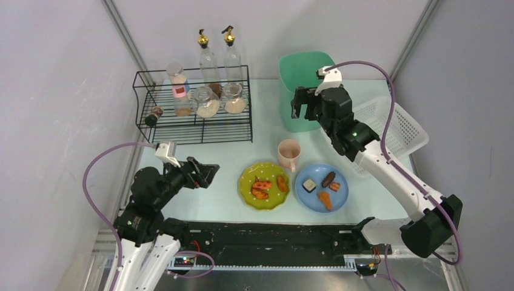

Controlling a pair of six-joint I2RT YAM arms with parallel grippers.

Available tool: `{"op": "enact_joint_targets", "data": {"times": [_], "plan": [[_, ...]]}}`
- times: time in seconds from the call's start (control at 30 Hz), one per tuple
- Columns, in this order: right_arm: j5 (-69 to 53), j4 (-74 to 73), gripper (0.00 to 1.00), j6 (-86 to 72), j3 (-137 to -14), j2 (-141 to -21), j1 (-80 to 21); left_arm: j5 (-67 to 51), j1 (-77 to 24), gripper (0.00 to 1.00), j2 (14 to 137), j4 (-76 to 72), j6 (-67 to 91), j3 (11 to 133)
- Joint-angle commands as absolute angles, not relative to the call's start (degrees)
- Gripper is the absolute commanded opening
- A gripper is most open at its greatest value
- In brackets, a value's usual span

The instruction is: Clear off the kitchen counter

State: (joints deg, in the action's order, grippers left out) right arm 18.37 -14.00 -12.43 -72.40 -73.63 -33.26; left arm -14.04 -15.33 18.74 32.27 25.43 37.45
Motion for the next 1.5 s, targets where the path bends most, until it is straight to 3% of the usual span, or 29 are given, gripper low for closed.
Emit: {"op": "enact_joint_targets", "data": {"times": [0.0, 0.6, 0.9, 1.13, 1.3, 1.47], "plan": [[15.25, -7.78, 0.99, -3.92, -73.24, -73.01, -33.05, -13.7, -14.85, 0.98, 18.46, 31.57, 25.44, 37.19], [7.98, -11.87, 1.0, 4.66, -94.74, -95.32, -30.19, -13.75, -14.85, 0.98, 18.0, 31.5, 25.44, 37.13], [18.52, -15.27, 0.99, 3.6, -89.42, -86.56, -36.85, -14.1, -14.86, 0.98, 17.63, 31.5, 25.44, 37.2], [14.52, -20.39, 1.0, -12.44, -79.33, -76.3, -34.76, -14.32, -14.9, 0.98, 17.12, 31.5, 25.39, 37.26], [11.74, -18.42, 0.99, -10.57, -69.48, -68.1, -39.33, -15.28, -14.85, 0.98, 17.03, 31.51, 25.36, 37.23], [14.98, -22.17, 0.91, -10.34, -65.82, -67.88, -45.67, -15.59, -14.87, 0.98, 17.07, 31.55, 25.32, 37.19]]}}
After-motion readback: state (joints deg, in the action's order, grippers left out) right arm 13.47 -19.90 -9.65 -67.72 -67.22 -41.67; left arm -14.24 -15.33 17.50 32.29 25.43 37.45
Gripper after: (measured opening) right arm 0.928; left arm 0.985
